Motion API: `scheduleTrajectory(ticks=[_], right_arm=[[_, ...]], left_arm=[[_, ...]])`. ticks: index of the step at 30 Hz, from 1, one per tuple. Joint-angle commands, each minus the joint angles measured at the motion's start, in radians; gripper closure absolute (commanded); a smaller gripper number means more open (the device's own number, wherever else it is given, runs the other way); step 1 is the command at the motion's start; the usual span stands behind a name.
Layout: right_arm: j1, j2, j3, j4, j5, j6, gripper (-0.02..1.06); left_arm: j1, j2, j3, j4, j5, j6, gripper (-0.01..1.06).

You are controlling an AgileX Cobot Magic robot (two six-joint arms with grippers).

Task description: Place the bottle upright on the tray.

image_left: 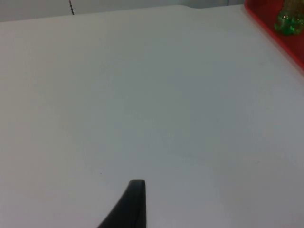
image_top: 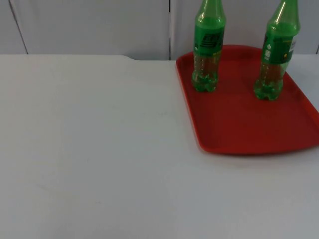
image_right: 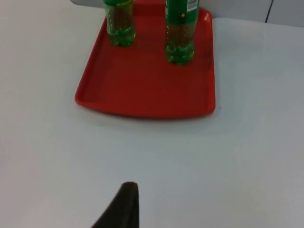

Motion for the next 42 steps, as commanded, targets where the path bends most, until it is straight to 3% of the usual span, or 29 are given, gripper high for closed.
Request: scheduleTrajectory(ticks=[1, 23, 34, 42], right_arm=[[-0.002, -0.004, 0.002, 0.000, 0.002, -0.004, -0.01], [-0.006, -0.004, 0.002, -0.003, -0.001, 0.009, -0.01], [-0.148, -0.004, 0.002, 0.001, -0.001, 0.009, -0.01], [-0.172, -0.004, 0.002, 0.001, -0.001, 0.013, -0.01]], left_arm=[[-0.003, -0.004, 0.004, 0.000, -0.011, -0.005, 0.00], [-0.003, -0.004, 0.004, 0.000, -0.011, -0.005, 0.00], [-0.003, -0.004, 0.004, 0.000, -0.011, -0.005, 0.00], [-0.003, -0.004, 0.004, 0.000, -0.011, -0.005, 0.00]])
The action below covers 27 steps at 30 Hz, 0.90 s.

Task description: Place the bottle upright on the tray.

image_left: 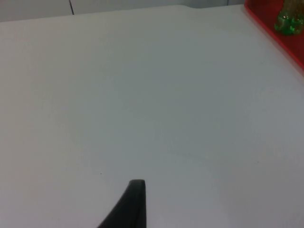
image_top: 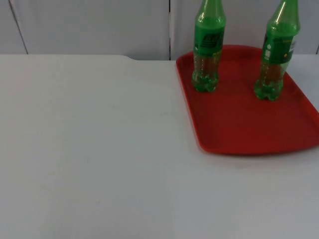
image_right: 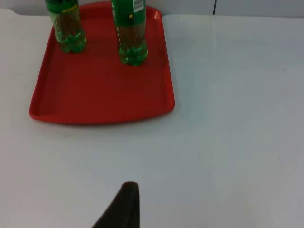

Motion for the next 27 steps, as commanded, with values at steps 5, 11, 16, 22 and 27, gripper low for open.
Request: scheduleTrajectory(ticks=[5, 11, 16, 22, 27], right_arm=[[-0.008, -0.004, 0.002, 0.003, -0.001, 0.003, -0.01], [-0.008, -0.004, 0.002, 0.003, -0.001, 0.003, -0.01], [-0.008, -0.004, 0.002, 0.003, -0.001, 0.003, -0.01], [-0.008, -0.004, 0.002, 0.003, -0.001, 0.003, -0.01], [-0.008, -0.004, 0.002, 0.003, -0.001, 0.003, -0.01]], left_arm=[[-0.003, -0.004, 0.004, 0.000, -0.011, -0.005, 0.00], [-0.003, -0.004, 0.004, 0.000, -0.011, -0.005, 0.00], [-0.003, -0.004, 0.004, 0.000, -0.011, -0.005, 0.00], [-0.003, -0.004, 0.004, 0.000, -0.011, -0.005, 0.00], [-0.003, -0.004, 0.004, 0.000, -0.011, -0.005, 0.00]])
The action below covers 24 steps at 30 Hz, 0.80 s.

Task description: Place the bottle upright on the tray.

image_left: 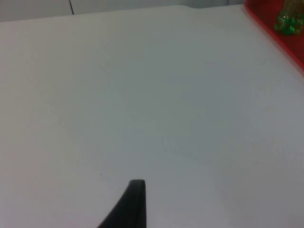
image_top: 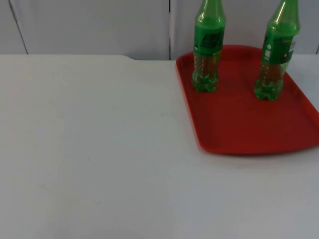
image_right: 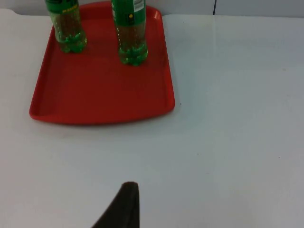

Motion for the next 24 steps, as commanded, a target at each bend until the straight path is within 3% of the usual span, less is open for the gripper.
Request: scheduleTrajectory(ticks=[1, 13, 24], right_arm=[[-0.008, -0.004, 0.002, 0.003, -0.001, 0.003, -0.01], [-0.008, -0.004, 0.002, 0.003, -0.001, 0.003, -0.01], [-0.008, -0.004, 0.002, 0.003, -0.001, 0.003, -0.01]], left_arm=[[-0.003, -0.004, 0.004, 0.000, -0.011, -0.005, 0.00], [0.002, -0.004, 0.004, 0.000, -0.010, -0.005, 0.00], [0.112, -0.004, 0.004, 0.007, -0.010, -0.005, 0.00]])
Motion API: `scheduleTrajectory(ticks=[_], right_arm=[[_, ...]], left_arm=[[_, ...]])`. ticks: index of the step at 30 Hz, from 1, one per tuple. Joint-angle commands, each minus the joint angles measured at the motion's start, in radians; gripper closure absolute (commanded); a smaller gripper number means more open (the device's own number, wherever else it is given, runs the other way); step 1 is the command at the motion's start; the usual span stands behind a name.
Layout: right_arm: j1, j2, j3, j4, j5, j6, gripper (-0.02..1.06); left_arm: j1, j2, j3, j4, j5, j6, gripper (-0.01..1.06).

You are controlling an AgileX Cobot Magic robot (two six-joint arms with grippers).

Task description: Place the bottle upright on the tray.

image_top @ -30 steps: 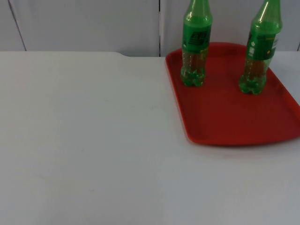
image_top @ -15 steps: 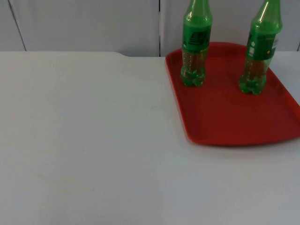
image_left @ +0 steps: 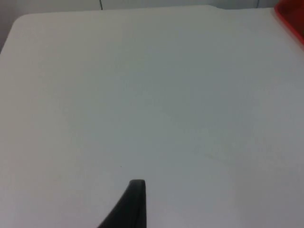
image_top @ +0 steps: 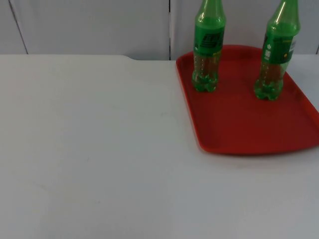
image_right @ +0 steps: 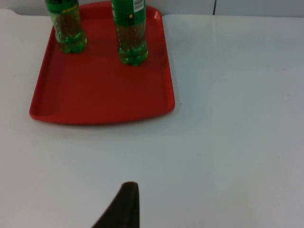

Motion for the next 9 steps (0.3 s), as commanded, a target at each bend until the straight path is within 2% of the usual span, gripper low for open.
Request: scheduleTrajectory(ticks=[1, 9], right_arm=[[-0.008, -0.004, 0.002, 0.003, -0.001, 0.001, -0.01], [-0.008, -0.004, 0.002, 0.003, -0.001, 0.001, -0.01]], left_arm=[[0.021, -0.004, 0.004, 0.007, -0.010, -0.005, 0.00], [0.121, -0.004, 0.004, 0.007, -0.010, -0.005, 0.00]])
